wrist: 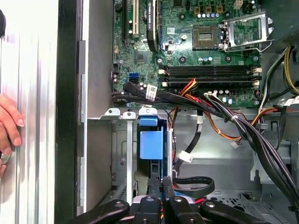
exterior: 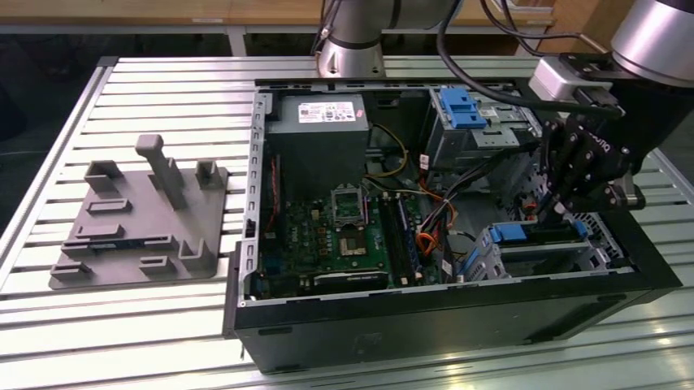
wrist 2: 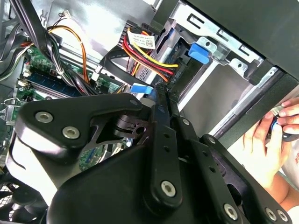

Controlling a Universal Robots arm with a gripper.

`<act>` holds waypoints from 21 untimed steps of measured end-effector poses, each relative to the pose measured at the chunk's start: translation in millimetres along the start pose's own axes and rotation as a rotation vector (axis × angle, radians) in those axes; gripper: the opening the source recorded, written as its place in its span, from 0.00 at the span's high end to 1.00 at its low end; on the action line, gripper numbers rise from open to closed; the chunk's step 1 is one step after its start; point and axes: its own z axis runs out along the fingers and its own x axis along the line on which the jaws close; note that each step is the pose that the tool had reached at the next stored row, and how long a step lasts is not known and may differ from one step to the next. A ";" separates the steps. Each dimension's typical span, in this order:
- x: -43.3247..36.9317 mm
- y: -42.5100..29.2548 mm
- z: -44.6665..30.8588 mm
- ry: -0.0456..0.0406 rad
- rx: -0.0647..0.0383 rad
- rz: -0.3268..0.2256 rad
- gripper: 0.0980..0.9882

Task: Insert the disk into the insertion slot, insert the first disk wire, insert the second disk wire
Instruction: 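Insert the second disk wire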

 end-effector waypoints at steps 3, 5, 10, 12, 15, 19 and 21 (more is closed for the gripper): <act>1.2 0.0 0.2 0.0000 0.000 0.000 0.95; 1.5 0.0 0.4 0.0000 0.000 0.000 0.95; 1.7 -0.1 1.5 0.0002 0.000 0.000 0.95; 1.6 -0.1 2.1 0.0004 0.000 0.000 0.95; 1.5 -0.2 3.1 0.0004 0.000 0.000 0.95; 1.5 -0.2 3.8 0.0004 0.000 0.000 0.95; 1.5 -0.2 4.1 0.0005 0.000 0.000 0.95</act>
